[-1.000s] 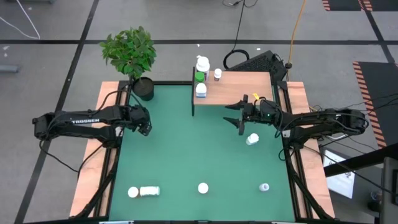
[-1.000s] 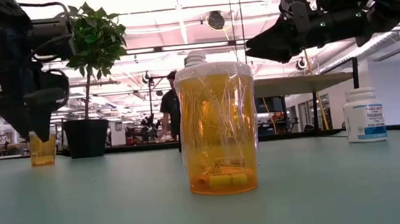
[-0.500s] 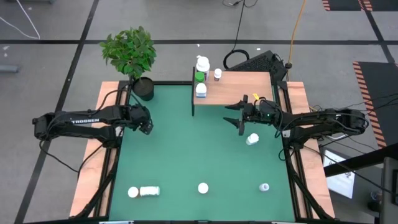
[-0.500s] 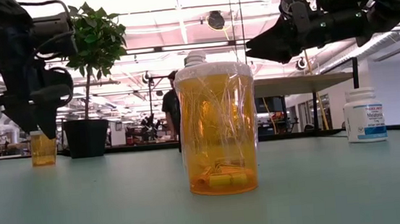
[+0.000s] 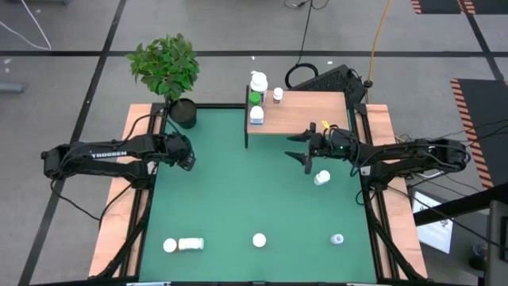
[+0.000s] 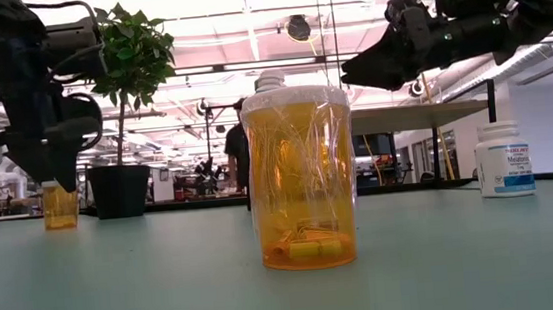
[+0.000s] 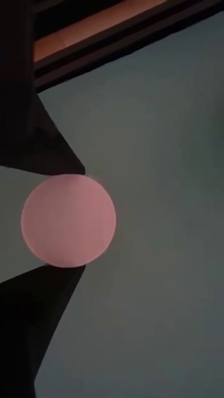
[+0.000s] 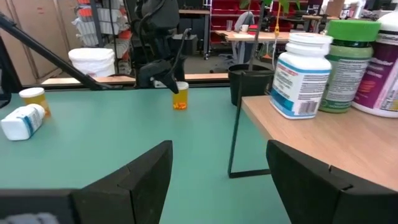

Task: Pick and place medicine bottles onto shelf by color
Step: Put the top orange medicine bottle on the shelf

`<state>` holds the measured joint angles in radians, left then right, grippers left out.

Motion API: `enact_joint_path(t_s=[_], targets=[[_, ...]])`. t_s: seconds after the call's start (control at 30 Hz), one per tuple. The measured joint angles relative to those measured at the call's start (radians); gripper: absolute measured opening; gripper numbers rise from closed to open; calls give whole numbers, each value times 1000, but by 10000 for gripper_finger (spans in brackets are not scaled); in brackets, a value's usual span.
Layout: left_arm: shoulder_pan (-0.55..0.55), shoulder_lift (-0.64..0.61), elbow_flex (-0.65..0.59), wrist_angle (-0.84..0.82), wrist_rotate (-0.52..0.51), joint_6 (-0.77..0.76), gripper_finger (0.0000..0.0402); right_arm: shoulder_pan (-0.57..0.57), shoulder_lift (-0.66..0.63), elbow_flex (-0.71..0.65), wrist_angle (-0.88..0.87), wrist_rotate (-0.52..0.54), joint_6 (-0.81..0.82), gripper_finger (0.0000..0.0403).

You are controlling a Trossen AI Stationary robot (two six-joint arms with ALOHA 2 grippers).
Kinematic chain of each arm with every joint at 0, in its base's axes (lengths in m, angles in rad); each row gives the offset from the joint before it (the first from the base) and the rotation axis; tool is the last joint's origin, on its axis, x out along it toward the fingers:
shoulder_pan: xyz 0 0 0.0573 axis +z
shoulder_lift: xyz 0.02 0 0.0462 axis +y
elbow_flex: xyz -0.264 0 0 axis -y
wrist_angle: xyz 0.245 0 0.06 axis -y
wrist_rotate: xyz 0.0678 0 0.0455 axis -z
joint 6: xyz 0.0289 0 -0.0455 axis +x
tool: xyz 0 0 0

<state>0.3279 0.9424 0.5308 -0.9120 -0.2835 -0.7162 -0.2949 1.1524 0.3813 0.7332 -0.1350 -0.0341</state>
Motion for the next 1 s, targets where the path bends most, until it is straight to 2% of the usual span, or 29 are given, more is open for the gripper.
enact_joint_path(t_s=[0.13,0.27,0.37,0.47,0.6,0.83,1.0], targets=[[0,0,0,-2,-4,0,206,19,0,0,11,-24,-11,256],[0,-2,15,-35,68,-2,226,29,0,1,56,-76,16,256],[-9,-2,44,-50,101,-3,232,29,0,1,51,-78,23,256],[-21,-2,87,-48,123,14,215,29,0,1,27,-78,44,256],[-49,17,162,-44,217,56,202,67,0,1,-35,-72,20,255],[-148,149,320,-46,238,113,225,191,7,1,-103,8,-15,242],[-211,290,497,-68,238,186,211,247,7,1,-129,37,34,240]])
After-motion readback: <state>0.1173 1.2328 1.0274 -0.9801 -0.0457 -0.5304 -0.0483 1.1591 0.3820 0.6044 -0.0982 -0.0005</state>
